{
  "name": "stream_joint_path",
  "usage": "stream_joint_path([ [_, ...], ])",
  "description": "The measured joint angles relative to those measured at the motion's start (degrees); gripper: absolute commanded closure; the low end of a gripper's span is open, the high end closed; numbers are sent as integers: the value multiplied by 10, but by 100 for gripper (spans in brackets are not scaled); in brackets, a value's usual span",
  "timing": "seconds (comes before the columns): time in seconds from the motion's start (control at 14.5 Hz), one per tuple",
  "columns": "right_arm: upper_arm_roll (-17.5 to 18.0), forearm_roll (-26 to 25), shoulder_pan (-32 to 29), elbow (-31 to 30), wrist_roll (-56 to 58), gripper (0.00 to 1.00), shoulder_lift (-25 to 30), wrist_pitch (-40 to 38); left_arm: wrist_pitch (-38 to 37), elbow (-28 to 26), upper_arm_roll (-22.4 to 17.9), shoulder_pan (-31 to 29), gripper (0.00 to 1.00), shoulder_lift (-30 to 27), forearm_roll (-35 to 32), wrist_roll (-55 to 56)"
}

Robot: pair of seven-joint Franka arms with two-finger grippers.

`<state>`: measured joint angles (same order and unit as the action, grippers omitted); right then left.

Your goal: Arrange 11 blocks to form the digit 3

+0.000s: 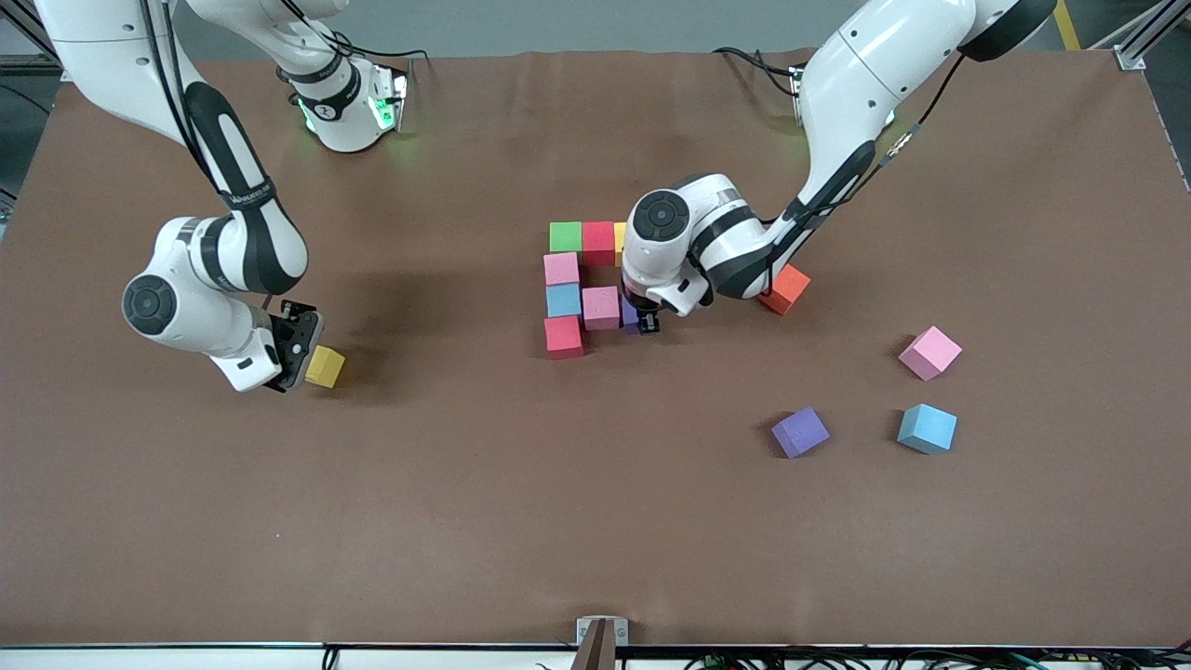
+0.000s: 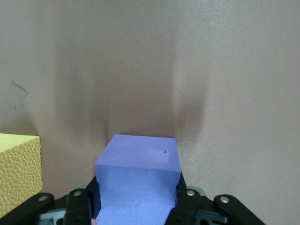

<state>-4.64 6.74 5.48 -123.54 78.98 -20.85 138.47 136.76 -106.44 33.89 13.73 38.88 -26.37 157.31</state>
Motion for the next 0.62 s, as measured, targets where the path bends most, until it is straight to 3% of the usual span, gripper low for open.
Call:
stream_joint_path([
  [0.62, 0, 6, 0, -12, 5, 0, 0, 46, 9, -4, 0, 8, 78, -1, 0, 4],
])
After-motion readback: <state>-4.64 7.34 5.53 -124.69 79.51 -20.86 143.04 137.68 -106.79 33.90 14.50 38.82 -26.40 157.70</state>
